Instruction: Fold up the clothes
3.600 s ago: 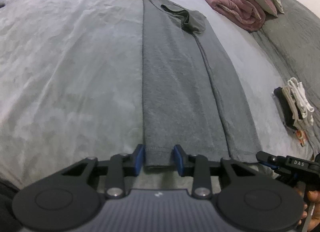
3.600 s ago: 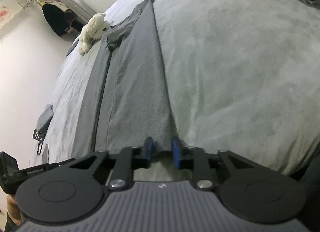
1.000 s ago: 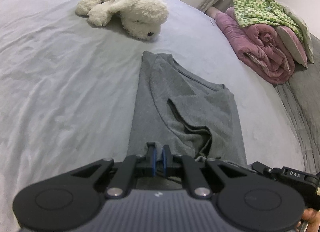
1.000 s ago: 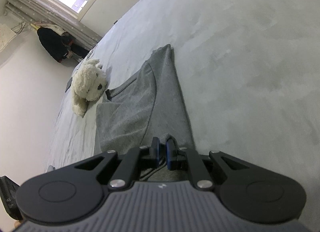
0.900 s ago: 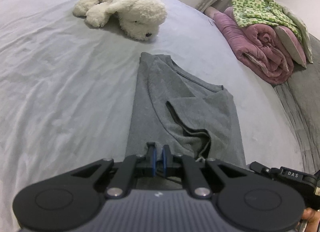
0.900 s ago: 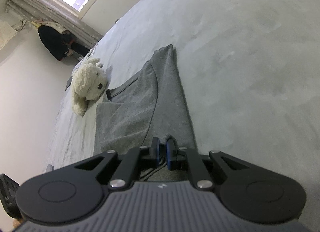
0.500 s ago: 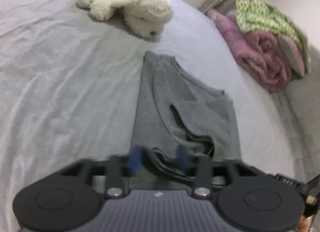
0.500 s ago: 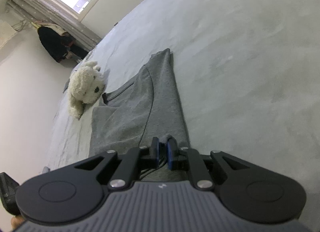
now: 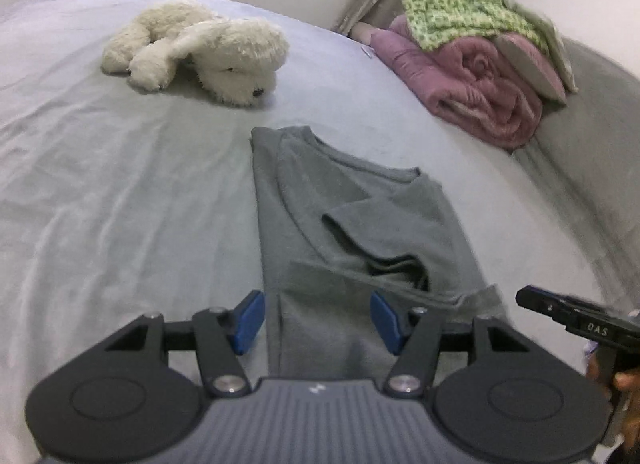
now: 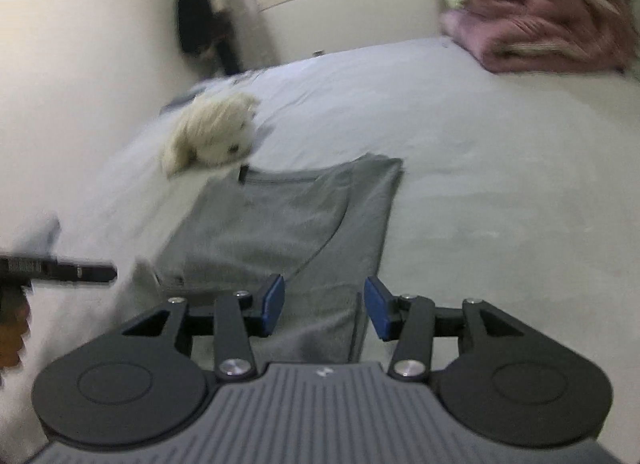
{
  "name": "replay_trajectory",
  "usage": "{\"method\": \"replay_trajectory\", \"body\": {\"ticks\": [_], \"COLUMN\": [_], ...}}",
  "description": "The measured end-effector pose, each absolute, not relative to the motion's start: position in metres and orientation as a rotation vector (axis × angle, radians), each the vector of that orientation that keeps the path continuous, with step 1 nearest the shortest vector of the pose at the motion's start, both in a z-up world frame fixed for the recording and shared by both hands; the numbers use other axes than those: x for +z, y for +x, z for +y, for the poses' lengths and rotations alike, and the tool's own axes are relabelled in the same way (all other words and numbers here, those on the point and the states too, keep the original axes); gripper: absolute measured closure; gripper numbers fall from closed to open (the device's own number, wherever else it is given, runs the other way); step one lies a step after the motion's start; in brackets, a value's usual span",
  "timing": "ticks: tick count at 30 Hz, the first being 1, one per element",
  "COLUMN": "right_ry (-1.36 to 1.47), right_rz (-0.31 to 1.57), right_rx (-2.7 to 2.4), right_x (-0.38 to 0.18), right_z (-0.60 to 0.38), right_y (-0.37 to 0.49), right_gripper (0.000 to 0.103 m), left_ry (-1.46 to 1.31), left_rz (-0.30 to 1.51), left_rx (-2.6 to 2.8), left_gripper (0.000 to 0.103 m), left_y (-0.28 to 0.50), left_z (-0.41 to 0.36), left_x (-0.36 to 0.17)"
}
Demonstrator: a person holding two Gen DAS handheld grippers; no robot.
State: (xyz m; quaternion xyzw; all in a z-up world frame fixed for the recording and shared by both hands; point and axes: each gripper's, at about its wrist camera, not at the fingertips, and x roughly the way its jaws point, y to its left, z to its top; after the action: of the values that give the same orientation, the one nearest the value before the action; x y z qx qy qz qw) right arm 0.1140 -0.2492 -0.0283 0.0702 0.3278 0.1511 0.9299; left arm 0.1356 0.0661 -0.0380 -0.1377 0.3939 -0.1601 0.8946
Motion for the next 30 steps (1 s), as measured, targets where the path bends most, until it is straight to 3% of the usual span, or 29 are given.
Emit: {"method": "replay_trajectory", "body": {"ticks": [7,9,10,11,12,17,30], "right_ry": [0.041,0.051,0.054,0.058,0.062,0.081,0.081], "right_rz": [0.687,0.698,0.702,0.703,0.699,0.676,0.665], "right_rx": [0.354,0.349,0.347,0.345,0.338,0.308,0.250], "right_x": [-0.051,-0.054,-0.056,-0.056,-0.055,-0.049,-0.054], "right_z": [-0.235,-0.236,-0.237,-0.238,-0.238,-0.240,-0.235], "right_y": [0.119,0.121,0.121,0.122,0.121,0.118,0.117], "right_gripper": [0.054,0.061,0.070,0.081,0.086,0.095,0.095], "left_ry": [-0.325,-0.312,-0.322,-0.332,-0.336,-0.328,-0.367], "left_rz": [0.763,0.747,0.747,0.747,0.751,0.734,0.692], "left_rx": [-0.393,-0.386,-0.382,-0.379,-0.375,-0.359,-0.303], "left_gripper": [0.043,0.046,0.052,0.068,0.073,0.093,0.095], "left_y": [0.141,0.141,0.142,0.142,0.143,0.141,0.138], "left_z": [0.067,0.065,0.065,0.065,0.065,0.065,0.069], "left_x": [-0.056,-0.059,-0.061,-0.063,-0.064,-0.063,-0.065]}}
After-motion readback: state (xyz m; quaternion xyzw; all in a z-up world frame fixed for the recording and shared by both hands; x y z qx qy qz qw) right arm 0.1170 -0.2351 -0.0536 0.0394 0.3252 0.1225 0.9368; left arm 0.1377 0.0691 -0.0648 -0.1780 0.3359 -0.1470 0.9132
